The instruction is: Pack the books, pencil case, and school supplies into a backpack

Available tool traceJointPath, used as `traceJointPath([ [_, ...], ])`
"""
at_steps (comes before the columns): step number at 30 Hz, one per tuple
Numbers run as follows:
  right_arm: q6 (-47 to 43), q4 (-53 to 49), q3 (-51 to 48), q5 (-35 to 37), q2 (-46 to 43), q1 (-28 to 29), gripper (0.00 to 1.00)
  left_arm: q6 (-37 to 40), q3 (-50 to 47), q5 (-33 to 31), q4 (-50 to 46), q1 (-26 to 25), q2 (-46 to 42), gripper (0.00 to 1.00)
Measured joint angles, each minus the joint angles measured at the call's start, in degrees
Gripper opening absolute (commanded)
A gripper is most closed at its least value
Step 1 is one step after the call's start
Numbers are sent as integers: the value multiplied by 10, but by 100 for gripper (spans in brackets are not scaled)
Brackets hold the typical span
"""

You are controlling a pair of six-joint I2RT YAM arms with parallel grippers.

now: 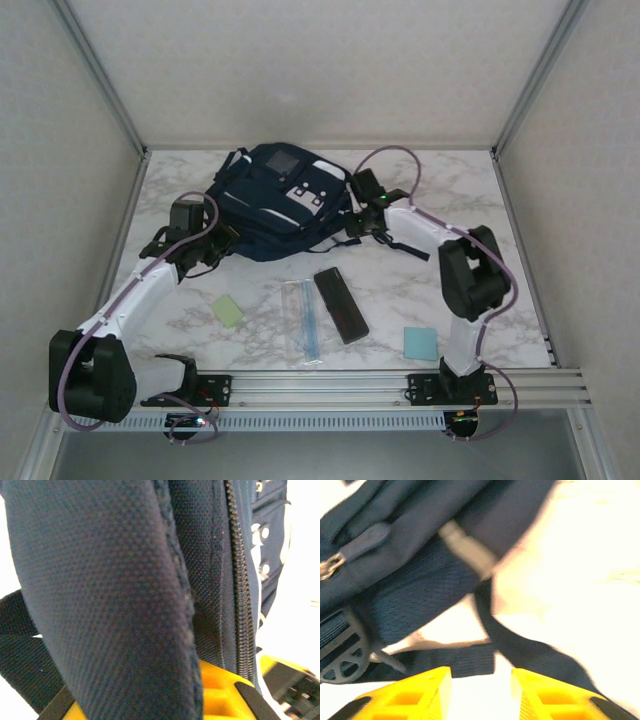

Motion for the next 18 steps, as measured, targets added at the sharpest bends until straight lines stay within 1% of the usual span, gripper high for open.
traceJointPath([
  [4, 23, 1, -2, -10, -40, -11, 51, 20, 1, 0, -11, 2, 0, 0],
  [9, 77, 15, -1, -30, -36, -8, 67, 33, 1, 0, -13, 2, 0, 0],
  [12, 120, 24, 26, -43, 3, -9, 74, 38, 1, 0, -13, 2, 0, 0],
  [14, 153, 40, 55, -57, 45, -11, 78, 42, 1, 0, -13, 2, 0, 0],
  [18, 218, 70, 99, -91, 119, -29, 79, 47, 1, 2, -13, 2, 5, 0],
])
